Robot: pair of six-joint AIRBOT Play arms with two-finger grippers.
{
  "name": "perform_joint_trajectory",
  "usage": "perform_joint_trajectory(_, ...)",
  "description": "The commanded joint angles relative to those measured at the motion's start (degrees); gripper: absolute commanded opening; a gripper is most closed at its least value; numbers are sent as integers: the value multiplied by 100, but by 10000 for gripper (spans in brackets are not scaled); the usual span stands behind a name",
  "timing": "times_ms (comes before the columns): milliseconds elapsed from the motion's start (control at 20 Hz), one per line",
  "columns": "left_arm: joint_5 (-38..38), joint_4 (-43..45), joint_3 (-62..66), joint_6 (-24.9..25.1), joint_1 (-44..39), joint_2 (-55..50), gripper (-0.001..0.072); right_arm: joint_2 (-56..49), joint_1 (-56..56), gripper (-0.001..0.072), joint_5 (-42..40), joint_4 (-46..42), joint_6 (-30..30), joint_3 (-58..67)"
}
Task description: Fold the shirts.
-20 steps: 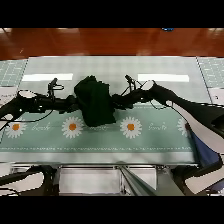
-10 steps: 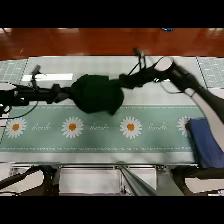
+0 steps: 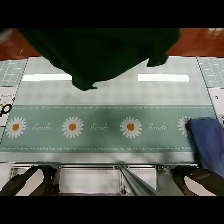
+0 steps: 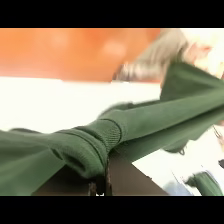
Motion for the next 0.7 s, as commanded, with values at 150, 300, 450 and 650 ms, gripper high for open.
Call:
perform_joint_trajectory(150,-551,50,1508,-348,31,1084,21,1698,-28,23,1255,-914,-63,393)
perform_joint_trajectory(300,-1434,94,1467,-396,31,1541,21,2061,-28,23,2282,-778,-46,387)
perform_joint_trajectory(450,-2068,96,1147,-511,31,1906,21,2114,-28,23,3222,90,-20,39)
perform_joint_trajectory(650,-2214,470,-297,-540,28,2391,21,2122,-28,23,2955,498,-125,-1427)
